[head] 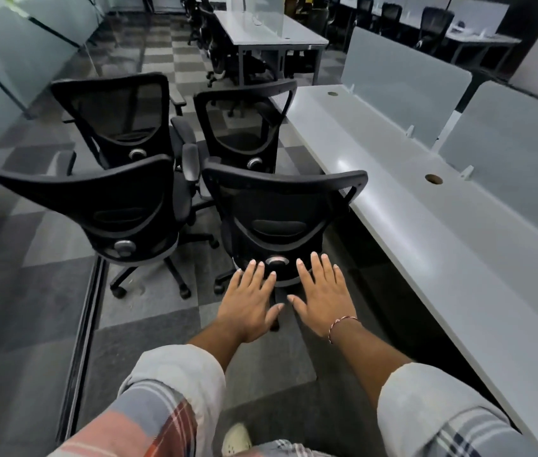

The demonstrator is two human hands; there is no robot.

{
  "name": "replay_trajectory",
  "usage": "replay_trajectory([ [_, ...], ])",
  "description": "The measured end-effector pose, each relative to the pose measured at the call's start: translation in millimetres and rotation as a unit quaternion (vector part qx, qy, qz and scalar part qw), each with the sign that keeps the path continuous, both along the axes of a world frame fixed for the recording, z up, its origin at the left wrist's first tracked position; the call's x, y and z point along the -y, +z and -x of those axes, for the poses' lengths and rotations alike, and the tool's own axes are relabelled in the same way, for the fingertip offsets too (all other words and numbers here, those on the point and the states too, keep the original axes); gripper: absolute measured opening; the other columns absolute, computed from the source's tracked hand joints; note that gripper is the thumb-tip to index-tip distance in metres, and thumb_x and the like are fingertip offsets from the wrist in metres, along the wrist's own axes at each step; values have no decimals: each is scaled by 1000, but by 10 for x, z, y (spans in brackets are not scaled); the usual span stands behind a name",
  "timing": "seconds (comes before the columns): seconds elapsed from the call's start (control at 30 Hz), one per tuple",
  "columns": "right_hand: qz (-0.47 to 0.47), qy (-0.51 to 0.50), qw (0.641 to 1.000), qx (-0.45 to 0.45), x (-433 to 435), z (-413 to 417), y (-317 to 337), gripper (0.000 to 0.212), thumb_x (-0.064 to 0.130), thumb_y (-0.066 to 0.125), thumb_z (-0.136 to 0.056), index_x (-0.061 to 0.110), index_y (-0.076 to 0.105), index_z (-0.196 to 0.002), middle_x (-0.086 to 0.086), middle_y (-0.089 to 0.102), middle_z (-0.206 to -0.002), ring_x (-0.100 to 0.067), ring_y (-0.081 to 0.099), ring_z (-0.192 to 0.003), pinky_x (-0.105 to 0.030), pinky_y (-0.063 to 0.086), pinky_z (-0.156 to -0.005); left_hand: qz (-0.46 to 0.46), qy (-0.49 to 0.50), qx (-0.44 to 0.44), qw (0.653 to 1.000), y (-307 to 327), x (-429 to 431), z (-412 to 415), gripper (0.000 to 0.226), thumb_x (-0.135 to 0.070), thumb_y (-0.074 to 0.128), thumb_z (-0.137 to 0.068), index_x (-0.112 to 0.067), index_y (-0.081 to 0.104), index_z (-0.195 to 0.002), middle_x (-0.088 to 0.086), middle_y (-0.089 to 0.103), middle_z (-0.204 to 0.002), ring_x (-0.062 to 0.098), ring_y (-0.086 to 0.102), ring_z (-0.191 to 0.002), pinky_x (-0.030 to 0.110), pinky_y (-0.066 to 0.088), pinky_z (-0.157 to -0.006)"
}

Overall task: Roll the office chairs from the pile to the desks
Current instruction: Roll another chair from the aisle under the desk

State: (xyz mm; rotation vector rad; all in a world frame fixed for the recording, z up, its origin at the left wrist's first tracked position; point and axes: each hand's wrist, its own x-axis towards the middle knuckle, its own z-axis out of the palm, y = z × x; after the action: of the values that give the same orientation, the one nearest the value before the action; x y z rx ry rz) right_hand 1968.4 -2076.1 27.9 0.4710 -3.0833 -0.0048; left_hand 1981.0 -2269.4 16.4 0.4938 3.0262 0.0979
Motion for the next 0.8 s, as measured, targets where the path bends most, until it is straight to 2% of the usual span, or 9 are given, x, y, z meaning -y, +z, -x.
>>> replay_trajectory([
  [0.13,9,-10,1000,-14,-28,559,172,76,57,36,-99,23,2,-158,-13,-1,-165,-31,-6,-152,-47,2,-123,-63,6,-32,997,98,-51,584,78,-65,20,-97,-19,18,-160,12,11,-167,27,-1,-155,45,4,-124],
  [0.2,6,-14,1000,-22,-33,876,238,77,54,39,-99,22,1,-158,-14,-1,-165,-31,-5,-152,-46,2,-122,-69,-5,-58,996,135,-74,919,76,-61,28,-97,-17,24,-159,13,17,-166,29,5,-155,46,7,-124],
  [0.3,1,18,997,-73,-63,1335,312,77,45,56,-92,20,21,-156,-15,18,-162,-33,13,-150,-48,15,-121,-54,-14,-120,991,203,-107,1396,73,-51,53,-92,-13,38,-153,18,32,-160,34,20,-151,51,17,-122],
  [0.37,-1,58,993,-101,-90,1659,334,72,40,62,-87,18,35,-150,-15,30,-157,-34,23,-147,-50,24,-119,-48,-11,-151,987,252,-149,1711,72,-45,60,-85,-11,45,-148,20,39,-155,37,28,-148,54,22,-120],
  [0.47,8,95,987,-130,-125,2086,442,66,37,64,-84,16,44,-144,-16,36,-153,-34,30,-143,-50,28,-117,-35,-17,-186,982,317,-193,2153,74,-42,66,-80,-10,49,-144,21,44,-150,38,34,-144,55,26,-119],
  [0.57,0,116,984,-137,-211,2553,504,65,41,64,-84,16,46,-142,-16,38,-152,-35,33,-141,-51,29,-115,-26,2,-170,985,359,-263,2608,76,-42,66,-79,-9,47,-144,17,50,-142,36,41,-137,49,27,-119],
  [0.63,-2,127,984,-125,-271,2797,516,66,45,62,-86,17,45,-143,-15,37,-153,-34,33,-141,-50,30,-114,-22,21,-131,991,416,-302,2816,65,-46,64,-79,-12,52,-134,9,57,-126,30,50,-124,44,28,-117],
  [0.73,7,178,977,-113,-334,3093,553,70,52,62,-85,17,45,-143,-14,38,-152,-32,37,-138,-48,35,-110,13,25,-63,998,599,-327,3101,39,-52,62,-80,-21,52,-101,0,59,-102,23,59,-101,36,40,-93],
  [0.8,6,198,976,-90,-355,3278,574,75,57,64,-82,17,45,-143,-12,41,-149,-31,42,-134,-45,39,-107,27,27,-8,999,701,-312,3251,37,-55,65,-80,-24,47,-90,-3,58,-95,22,61,-94,34,39,-74],
])
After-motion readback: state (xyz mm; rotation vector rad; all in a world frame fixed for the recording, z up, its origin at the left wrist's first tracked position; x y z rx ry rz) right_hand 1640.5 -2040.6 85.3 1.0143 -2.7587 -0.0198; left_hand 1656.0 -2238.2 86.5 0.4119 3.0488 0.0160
